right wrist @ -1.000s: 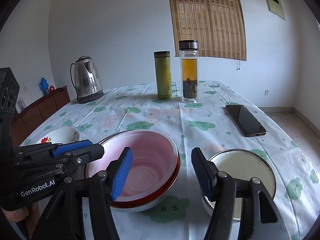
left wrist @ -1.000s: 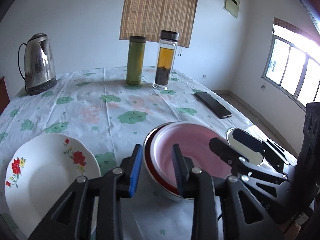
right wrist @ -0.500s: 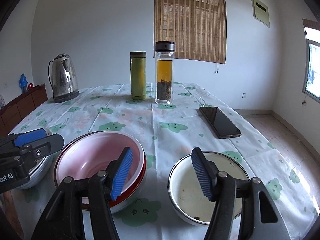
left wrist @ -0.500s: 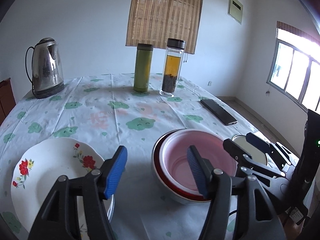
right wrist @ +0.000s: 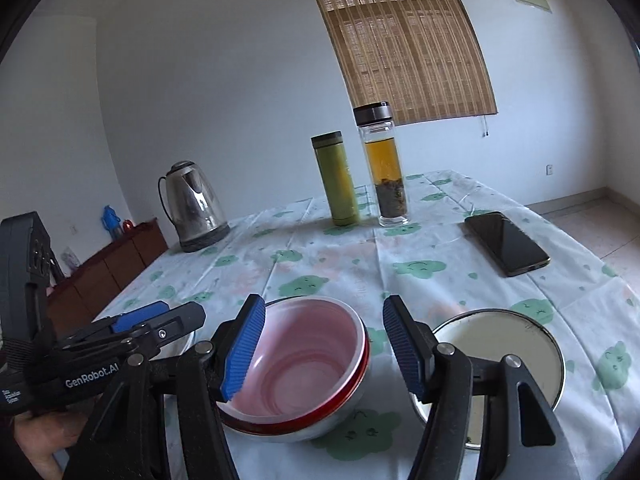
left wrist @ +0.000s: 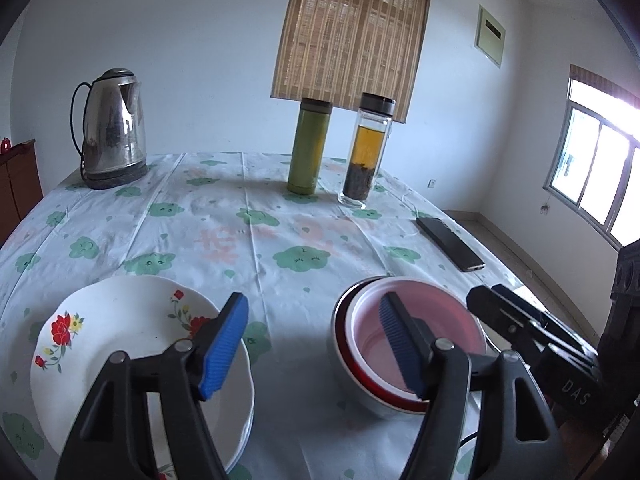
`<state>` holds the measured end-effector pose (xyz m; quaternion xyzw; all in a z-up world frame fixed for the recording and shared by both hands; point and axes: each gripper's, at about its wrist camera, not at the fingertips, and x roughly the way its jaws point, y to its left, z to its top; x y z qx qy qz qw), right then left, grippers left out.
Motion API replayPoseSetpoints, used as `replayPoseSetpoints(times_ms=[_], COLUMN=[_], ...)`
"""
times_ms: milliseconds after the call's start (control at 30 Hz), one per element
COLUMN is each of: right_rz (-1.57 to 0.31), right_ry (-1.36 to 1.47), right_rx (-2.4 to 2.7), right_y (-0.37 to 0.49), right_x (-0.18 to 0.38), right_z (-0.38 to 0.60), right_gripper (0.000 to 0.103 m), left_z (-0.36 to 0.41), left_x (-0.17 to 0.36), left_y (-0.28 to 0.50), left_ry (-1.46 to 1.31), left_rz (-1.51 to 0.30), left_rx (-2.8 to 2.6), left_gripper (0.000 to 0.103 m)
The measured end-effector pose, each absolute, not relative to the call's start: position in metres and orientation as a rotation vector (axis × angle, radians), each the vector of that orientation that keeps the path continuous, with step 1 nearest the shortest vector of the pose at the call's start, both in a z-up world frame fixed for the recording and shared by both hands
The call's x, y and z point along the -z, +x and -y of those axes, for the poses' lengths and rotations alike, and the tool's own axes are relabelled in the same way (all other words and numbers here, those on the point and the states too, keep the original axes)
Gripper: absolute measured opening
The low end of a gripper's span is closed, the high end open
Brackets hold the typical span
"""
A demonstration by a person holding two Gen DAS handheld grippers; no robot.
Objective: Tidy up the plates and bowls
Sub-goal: 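Move both grippers to the rim of the white enamel bowl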
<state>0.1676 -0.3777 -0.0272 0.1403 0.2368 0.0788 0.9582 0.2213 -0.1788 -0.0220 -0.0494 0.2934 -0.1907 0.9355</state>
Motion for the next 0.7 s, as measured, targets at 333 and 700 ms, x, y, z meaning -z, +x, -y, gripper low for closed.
replayPoseSetpoints(times_ms=[333, 700], right_rz=[-0.554, -0.432], right_ry=[0.289, 0.302], right_rx=[-0.217, -0.039], right_y=[0.174, 0.138], right_x=[0.038, 0.021], right_z=[0.368, 0.412], right_gripper=[0.063, 0.063], left_z=[0.175, 0.209], left_x=[0.023, 0.024], left_y=[0.224, 0.209], left_ry=[-0.113, -0.009], left_rz=[-0.603, -0.603], left_rx=[0.379, 0.442], left_gripper=[0.071, 0.071])
